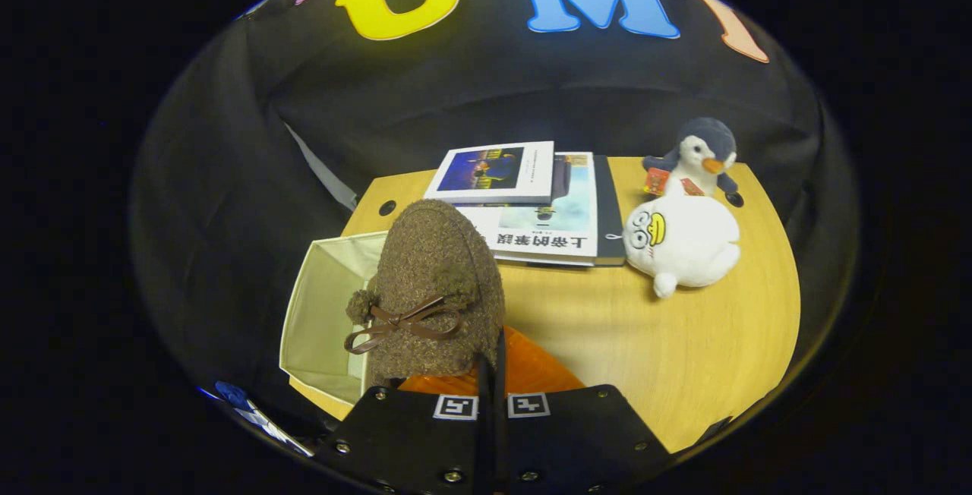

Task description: Open the storage box then place both shoes into the box .Put the left shoe in first, then the right shoe, with the right side of both shoes facing outward in a uniform manner.

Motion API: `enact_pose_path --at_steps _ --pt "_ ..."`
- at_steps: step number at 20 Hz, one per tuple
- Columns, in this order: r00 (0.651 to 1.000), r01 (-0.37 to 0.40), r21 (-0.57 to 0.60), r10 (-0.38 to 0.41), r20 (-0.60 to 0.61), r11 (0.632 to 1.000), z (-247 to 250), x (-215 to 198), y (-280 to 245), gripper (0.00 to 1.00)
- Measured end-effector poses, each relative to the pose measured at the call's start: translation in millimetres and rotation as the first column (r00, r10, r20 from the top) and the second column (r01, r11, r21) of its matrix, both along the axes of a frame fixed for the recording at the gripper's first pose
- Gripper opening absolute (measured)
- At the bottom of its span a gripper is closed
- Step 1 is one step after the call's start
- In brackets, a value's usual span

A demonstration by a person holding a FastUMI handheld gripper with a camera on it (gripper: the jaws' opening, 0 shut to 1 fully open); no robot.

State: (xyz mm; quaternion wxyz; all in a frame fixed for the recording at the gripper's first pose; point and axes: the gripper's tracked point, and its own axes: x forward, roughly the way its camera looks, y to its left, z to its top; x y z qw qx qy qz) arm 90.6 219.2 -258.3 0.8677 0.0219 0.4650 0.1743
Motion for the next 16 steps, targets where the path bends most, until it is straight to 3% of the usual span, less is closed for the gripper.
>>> enact_pose_path --at_steps 16 --pt "0.98 -0.196 0.01 0.196 -0.037 0.981 0.2 -0.9 142.7 0.0"
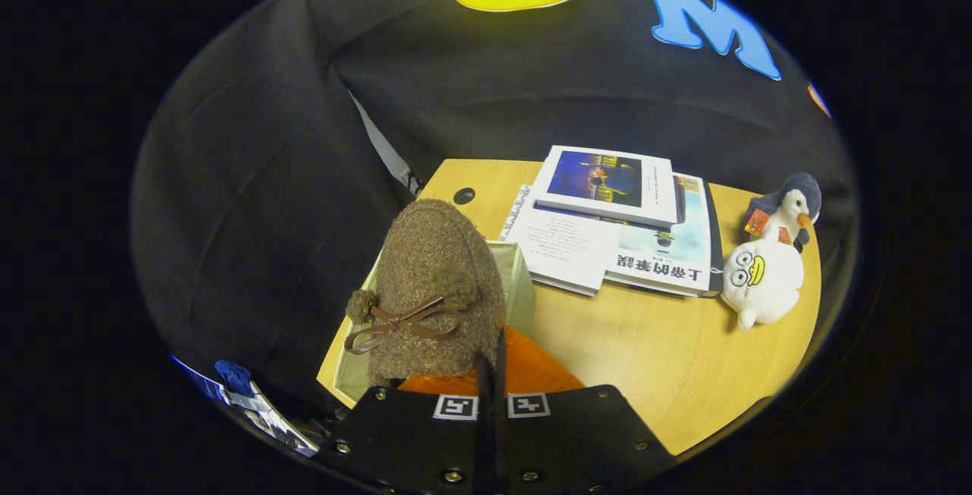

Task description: Open the storage box then place both shoes into the box .Put the left shoe in first, then the right shoe, with the right side of both shoes facing outward in a uniform manner.

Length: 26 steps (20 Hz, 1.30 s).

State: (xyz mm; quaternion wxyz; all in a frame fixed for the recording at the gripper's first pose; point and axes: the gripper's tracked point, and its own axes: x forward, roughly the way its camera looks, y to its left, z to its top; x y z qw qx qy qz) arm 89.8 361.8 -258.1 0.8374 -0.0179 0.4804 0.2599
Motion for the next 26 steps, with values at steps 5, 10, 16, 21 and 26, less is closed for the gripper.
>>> enact_pose_path --at_steps 5,10,16,21,26 --pt "0.999 -0.039 -0.022 0.039 -0.009 0.999 -6.8 -0.7 28.7 0.0" --pt "0.997 -0.072 -0.04 0.071 -0.026 0.997 -19.6 -5.8 53.2 0.0" --pt "0.995 -0.086 -0.059 0.083 -0.058 0.995 -37.0 -11.5 71.2 0.0" --pt "0.993 -0.099 -0.058 0.095 -0.072 0.993 -42.3 -16.3 77.8 0.0" --pt "0.991 -0.129 -0.03 0.127 -0.044 0.991 -32.4 -15.8 75.4 0.5"
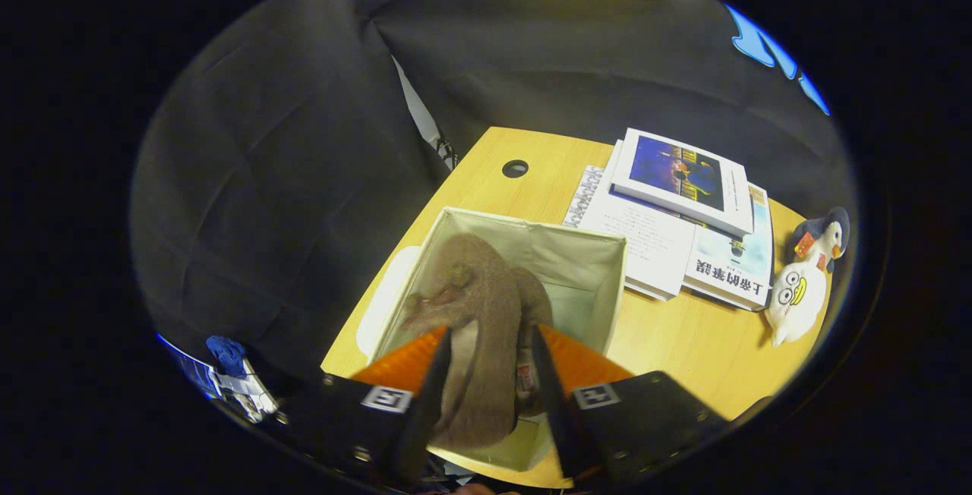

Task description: Open the storage box then place both shoes into the box .Put the left shoe in first, then the right shoe, with the right side of both shoes facing outward in a uniform manner.

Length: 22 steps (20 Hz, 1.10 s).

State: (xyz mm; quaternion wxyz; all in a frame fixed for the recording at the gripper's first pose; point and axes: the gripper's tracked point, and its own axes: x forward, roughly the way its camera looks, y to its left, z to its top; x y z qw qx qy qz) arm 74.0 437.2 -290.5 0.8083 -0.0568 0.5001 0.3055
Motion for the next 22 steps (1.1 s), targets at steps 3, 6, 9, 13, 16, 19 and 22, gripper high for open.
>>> enact_pose_path --at_steps 3,6,9,13,16,19,22 --pt "0.998 0.016 0.031 -0.018 0.067 0.999 21.8 13.7 -16.8 1.0" --pt "0.99 0.041 0.104 -0.054 0.128 0.994 52.4 19.4 -36.7 1.0" --pt "0.971 0.082 0.169 -0.117 0.21 0.982 88.1 29.5 -74.8 1.0" --pt "0.931 0.174 0.197 -0.226 0.285 0.965 118.2 32.7 -135.7 1.0" --pt "0.896 0.262 0.223 -0.322 0.306 0.939 136.9 30.3 -181.5 0.99" --pt "0.812 0.313 0.265 -0.402 0.423 0.912 171.7 29.1 -231.7 1.0" --pt "0.709 0.369 0.274 -0.459 0.535 0.888 205.4 20.8 -282.9 1.0"
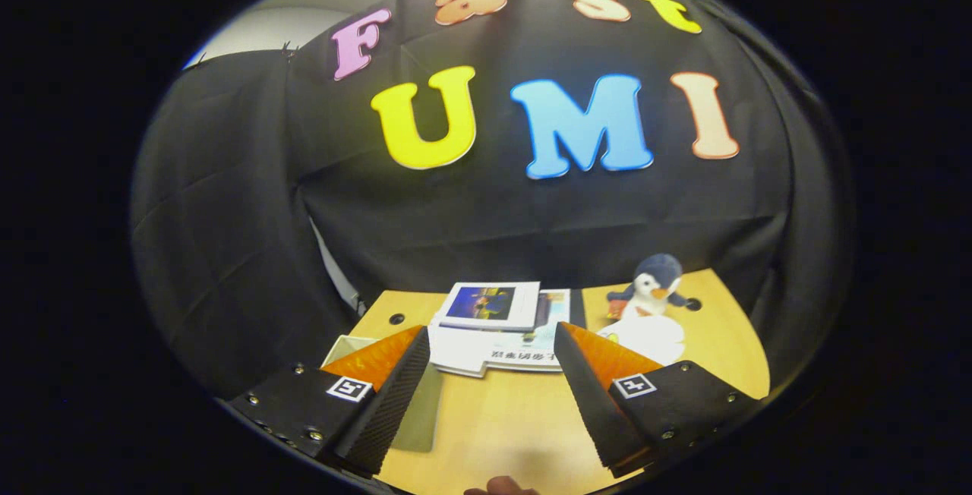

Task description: Open the storage box then place both shoes into the box .Put the left shoe in first, then the right shoe, with the right side of both shoes facing outward in a uniform manner.

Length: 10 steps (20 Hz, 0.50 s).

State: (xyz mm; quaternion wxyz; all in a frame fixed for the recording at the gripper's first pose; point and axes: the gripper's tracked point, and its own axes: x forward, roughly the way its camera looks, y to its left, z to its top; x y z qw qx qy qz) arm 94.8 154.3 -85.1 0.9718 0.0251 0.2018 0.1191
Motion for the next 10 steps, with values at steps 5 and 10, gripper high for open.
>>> enact_pose_path --at_steps 5,10 --pt "0.961 0.135 0.023 -0.137 0.24 0.991 63.8 -21.0 -64.3 0.99" --pt "0.916 0.14 0.035 -0.143 0.376 0.99 107.9 -39.0 -98.4 0.99"
